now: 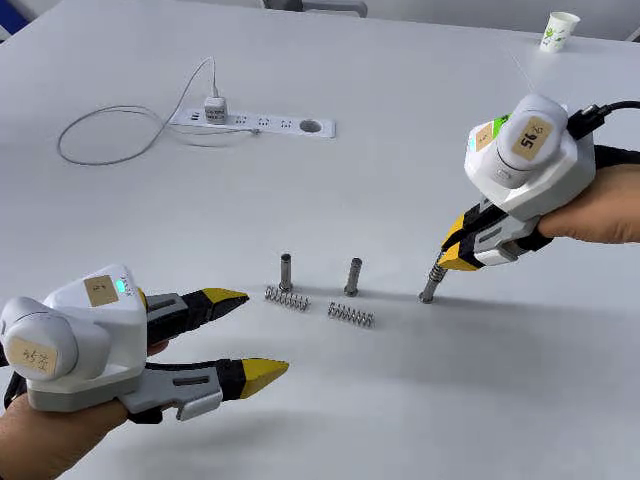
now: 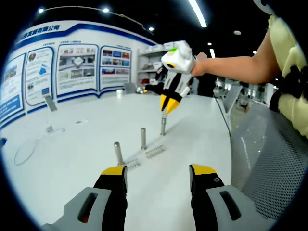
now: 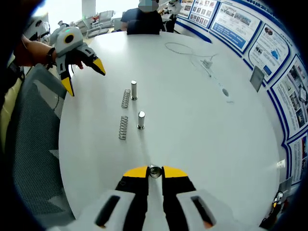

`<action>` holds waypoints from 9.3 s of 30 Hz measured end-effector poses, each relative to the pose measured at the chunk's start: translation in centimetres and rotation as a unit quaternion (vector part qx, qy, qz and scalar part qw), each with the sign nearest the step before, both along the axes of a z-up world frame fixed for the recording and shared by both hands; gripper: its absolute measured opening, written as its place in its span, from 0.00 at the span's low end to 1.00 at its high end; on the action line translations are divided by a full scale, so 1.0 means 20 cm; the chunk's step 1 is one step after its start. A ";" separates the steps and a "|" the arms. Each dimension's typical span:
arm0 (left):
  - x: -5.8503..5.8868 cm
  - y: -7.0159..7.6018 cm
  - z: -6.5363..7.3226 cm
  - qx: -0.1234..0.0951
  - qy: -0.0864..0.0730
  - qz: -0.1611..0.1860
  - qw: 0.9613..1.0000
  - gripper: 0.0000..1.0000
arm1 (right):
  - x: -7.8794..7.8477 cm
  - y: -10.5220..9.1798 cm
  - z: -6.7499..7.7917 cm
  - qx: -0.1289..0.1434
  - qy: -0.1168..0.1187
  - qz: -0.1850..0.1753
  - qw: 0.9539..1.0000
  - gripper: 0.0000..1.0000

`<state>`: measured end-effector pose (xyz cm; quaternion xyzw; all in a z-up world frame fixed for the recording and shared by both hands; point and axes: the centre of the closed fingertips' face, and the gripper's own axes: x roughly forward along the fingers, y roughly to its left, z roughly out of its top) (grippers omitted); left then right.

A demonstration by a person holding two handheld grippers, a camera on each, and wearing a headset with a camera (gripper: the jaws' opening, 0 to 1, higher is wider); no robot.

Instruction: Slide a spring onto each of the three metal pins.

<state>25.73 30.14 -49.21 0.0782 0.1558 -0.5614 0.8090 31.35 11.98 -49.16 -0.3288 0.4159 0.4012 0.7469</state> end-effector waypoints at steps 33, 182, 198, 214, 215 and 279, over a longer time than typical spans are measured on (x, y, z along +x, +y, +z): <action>0.00 0.01 0.01 0.000 -0.002 0.004 1.000 0.53 | -0.01 0.00 -0.15 -0.005 -0.003 -0.019 1.000 0.17; -0.14 -0.20 0.01 0.039 -0.073 -0.112 0.990 0.11 | -0.46 0.81 0.18 0.080 0.011 0.205 0.976 0.12; -0.13 -0.21 0.02 0.027 -0.067 -0.106 0.992 0.11 | -0.43 0.81 0.19 0.095 0.010 0.188 0.978 0.12; -0.11 -0.19 0.02 0.019 -0.049 -0.090 0.995 0.18 | -0.37 0.72 0.21 0.077 0.004 0.171 0.982 0.11; -0.11 -0.18 0.02 0.018 -0.048 -0.088 0.995 0.19 | -0.36 0.71 0.22 0.075 0.004 0.169 0.983 0.11; 0.00 0.03 -0.05 0.027 -0.026 -0.005 0.999 0.43 | 0.09 0.46 0.02 -0.061 0.013 0.125 0.990 0.11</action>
